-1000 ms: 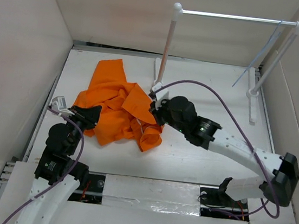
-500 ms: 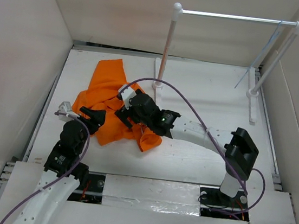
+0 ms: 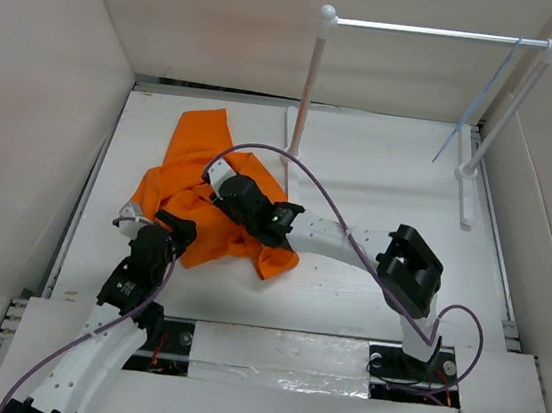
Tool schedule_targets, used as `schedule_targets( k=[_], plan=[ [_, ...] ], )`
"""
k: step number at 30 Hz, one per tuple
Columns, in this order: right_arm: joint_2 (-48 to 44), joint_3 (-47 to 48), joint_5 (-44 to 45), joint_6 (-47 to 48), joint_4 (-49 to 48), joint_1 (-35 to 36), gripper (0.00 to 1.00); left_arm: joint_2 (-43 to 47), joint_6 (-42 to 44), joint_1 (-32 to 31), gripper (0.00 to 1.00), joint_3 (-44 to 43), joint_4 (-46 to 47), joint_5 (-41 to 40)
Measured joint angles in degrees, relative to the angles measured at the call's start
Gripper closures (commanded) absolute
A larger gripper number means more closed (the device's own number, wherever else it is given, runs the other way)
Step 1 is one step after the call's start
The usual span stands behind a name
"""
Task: Place the trousers on the hanger
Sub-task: Flatten out the trousers at the center of the board.
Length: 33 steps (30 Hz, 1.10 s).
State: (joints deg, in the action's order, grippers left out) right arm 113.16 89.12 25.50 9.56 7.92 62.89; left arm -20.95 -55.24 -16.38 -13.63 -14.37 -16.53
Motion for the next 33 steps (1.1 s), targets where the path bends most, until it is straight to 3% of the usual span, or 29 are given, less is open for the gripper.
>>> schedule_targets(
  k=[3, 4, 6, 7, 9, 10, 11, 18, 23, 29, 33],
  plan=[
    [0.15, 0.00, 1.79, 0.00, -0.26, -0.55, 0.90, -0.87, -0.02, 0.00, 0.36, 1.14, 0.90, -0.11],
    [0.02, -0.04, 2.43, -0.17, -0.59, -0.72, 0.96, -1.14, 0.00, 0.00, 0.41, 1.49, 1.46, -0.15],
    [-0.90, -0.87, 3.21, -0.66, -1.53, -1.46, 1.00, -1.99, 0.00, 0.00, 0.54, 2.23, 2.91, -0.20],
    [-2.16, -2.36, 3.61, -0.83, -2.21, -1.88, 1.00, -2.60, 0.20, 0.00, 0.71, 2.71, 3.96, -0.17],
    [-6.47, -7.13, 4.66, -1.25, -2.82, -2.78, 1.00, -4.28, 0.63, 0.00, 0.86, 3.50, 5.99, 0.00],
    [-9.22, -9.66, 5.16, -1.51, -2.86, -3.13, 1.00, -5.22, 1.05, 0.00, 0.97, 3.65, 6.62, 0.07],
    [-12.07, -12.20, 5.64, -1.70, -3.21, -3.52, 1.00, -6.03, 1.22, 0.00, 1.00, 3.65, 7.21, 0.20],
    [-40.17, -27.80, 7.52, -5.49, -2.99, -8.87, 1.00, -8.02, 3.72, 0.00, 1.00, 0.07, 8.85, 1.42],
    [-54.01, -36.74, 5.14, -10.67, -2.91, -23.91, 0.98, -4.13, 4.83, 0.00, 1.00, -3.30, 8.96, 5.14],
    [-54.60, -45.86, -1.51, -16.33, -3.04, -44.19, 0.93, -3.45, 7.85, 0.00, 1.00, -3.43, 10.19, 15.87],
    [-50.16, -45.97, -4.63, -18.84, -3.69, -53.00, 0.95, -8.31, 10.14, 0.00, 1.00, -3.17, 13.79, 24.04]
  ],
)
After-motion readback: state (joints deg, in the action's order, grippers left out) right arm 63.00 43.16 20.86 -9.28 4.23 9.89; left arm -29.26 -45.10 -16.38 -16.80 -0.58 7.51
